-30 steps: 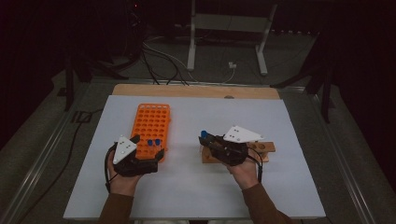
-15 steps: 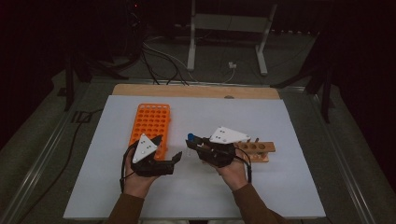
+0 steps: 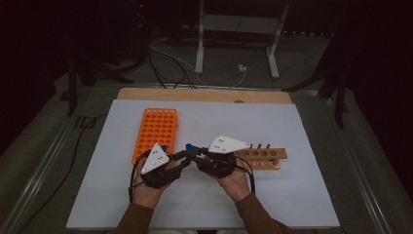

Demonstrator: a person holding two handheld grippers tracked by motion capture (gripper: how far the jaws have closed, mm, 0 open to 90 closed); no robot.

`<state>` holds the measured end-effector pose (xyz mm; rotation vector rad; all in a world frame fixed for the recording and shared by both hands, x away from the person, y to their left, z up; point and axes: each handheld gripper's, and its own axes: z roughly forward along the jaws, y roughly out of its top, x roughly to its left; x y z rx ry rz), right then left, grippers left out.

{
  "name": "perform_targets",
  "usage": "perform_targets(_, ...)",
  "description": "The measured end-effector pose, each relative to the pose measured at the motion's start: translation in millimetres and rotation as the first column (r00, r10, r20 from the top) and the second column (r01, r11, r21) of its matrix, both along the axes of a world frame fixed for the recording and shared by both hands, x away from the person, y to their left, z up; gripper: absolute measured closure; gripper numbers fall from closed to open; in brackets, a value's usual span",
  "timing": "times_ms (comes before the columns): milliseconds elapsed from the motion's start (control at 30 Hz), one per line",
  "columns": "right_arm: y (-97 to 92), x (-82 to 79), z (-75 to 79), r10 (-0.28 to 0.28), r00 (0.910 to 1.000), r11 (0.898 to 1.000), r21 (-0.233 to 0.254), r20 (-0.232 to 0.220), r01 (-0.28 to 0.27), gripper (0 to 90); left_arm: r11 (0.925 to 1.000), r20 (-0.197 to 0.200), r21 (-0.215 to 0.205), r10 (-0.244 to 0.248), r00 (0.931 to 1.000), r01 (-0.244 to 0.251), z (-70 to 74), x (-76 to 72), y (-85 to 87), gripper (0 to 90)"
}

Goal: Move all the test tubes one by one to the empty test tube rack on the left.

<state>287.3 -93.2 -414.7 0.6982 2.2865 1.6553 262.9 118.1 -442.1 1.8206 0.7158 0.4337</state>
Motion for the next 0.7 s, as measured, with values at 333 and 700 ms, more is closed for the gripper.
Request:
perform_targets(333, 0.0, 0.5, -1.0, 0.009, 0.9999, 1.0, -0.001, -0.01, -0.009, 76.4, 0.9999, 0.007, 0.012, -0.011, 0.9999, 0.011, -1.3, -1.0, -1.7, 77.9)
perform_targets(700, -18.4, 6.6, 1.9, -0.077, 0.997, 0.997, -0.015, -0.001, 0.077, 34.9, 0.9996, -0.002, 0.005, 0.029, 0.9996, -0.029, -2.1, 2.0, 7.3, 78.0)
